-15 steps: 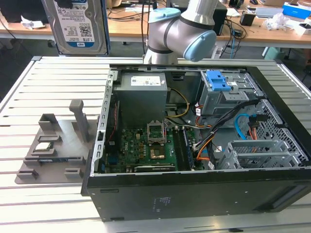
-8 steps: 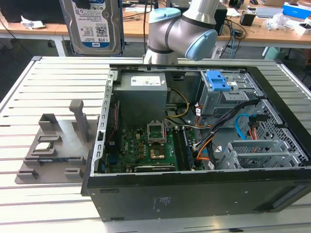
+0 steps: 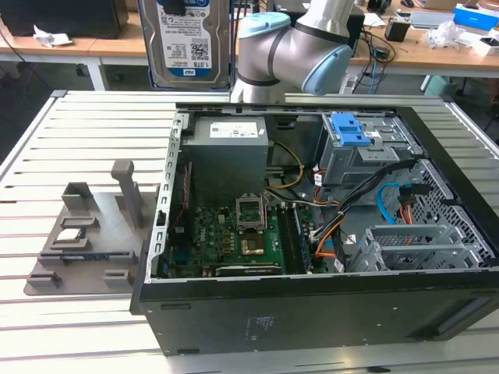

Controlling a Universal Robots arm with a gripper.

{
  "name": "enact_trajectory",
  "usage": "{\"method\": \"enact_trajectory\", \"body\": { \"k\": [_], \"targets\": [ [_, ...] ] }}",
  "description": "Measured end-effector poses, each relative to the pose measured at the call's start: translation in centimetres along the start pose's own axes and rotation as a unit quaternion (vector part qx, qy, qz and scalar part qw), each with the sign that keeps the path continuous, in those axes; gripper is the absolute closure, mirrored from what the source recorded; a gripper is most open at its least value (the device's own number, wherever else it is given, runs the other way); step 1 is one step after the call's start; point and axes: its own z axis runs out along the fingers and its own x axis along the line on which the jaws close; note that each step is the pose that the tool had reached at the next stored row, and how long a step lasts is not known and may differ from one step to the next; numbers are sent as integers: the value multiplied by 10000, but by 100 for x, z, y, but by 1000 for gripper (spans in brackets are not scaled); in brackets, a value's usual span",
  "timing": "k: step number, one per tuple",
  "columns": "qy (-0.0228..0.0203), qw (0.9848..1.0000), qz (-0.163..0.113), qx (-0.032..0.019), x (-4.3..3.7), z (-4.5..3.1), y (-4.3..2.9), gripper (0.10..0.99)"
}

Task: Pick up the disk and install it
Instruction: 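Pick up the disk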

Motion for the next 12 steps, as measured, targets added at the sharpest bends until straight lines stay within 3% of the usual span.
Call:
{"method": "enact_trajectory", "body": {
  "k": [4, 12],
  "targets": [
    [0, 10000, 1, -1, -6, 2, -180, 725],
    [0, 10000, 0, -1, -16, 6, -455, 725]
  ]
}}
